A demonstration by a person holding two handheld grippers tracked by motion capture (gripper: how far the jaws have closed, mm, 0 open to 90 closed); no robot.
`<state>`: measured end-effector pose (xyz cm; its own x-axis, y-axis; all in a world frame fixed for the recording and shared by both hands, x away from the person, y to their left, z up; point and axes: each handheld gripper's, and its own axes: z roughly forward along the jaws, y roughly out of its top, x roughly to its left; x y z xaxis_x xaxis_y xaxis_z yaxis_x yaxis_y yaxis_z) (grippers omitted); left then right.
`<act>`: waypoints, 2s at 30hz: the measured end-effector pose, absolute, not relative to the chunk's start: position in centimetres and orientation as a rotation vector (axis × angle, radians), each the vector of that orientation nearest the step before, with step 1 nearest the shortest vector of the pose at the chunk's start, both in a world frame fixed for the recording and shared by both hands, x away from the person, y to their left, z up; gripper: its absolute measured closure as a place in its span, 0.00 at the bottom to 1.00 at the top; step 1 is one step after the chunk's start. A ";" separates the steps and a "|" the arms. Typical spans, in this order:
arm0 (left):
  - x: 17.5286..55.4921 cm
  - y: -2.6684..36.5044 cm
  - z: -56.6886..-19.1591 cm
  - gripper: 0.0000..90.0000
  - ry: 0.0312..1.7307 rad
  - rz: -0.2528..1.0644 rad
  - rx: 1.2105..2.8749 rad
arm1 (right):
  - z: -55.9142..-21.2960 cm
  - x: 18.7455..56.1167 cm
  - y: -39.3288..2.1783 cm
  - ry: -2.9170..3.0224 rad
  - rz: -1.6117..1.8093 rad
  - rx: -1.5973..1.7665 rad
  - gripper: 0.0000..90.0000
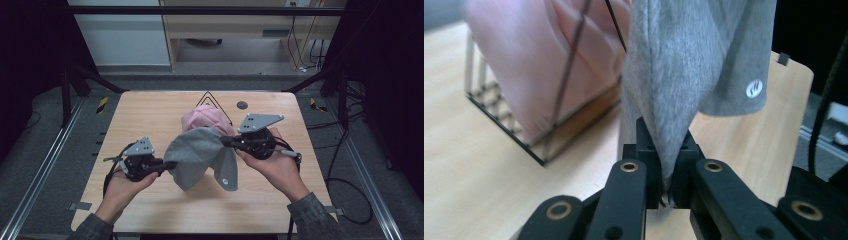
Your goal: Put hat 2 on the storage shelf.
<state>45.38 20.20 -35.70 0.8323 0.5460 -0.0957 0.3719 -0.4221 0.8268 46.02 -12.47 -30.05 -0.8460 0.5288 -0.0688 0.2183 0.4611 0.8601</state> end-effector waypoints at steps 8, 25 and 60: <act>47.4 19.3 -29.9 0.96 0.640 0.298 2.097 | -29.0 46.4 -14.5 2.342 1.387 0.684 1.00; 50.4 17.0 -23.3 0.96 0.623 0.361 2.028 | -22.8 48.5 -17.1 2.179 1.449 0.722 1.00; 57.5 15.4 -18.2 0.96 0.661 0.517 1.918 | -20.3 56.4 -17.6 1.980 1.504 0.867 1.00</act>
<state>57.50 15.41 -18.17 0.7592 0.6476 0.0654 0.2196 -0.3495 0.9108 56.36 -17.58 -20.27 -0.6702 0.7420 -0.0139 0.1857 0.1858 0.9649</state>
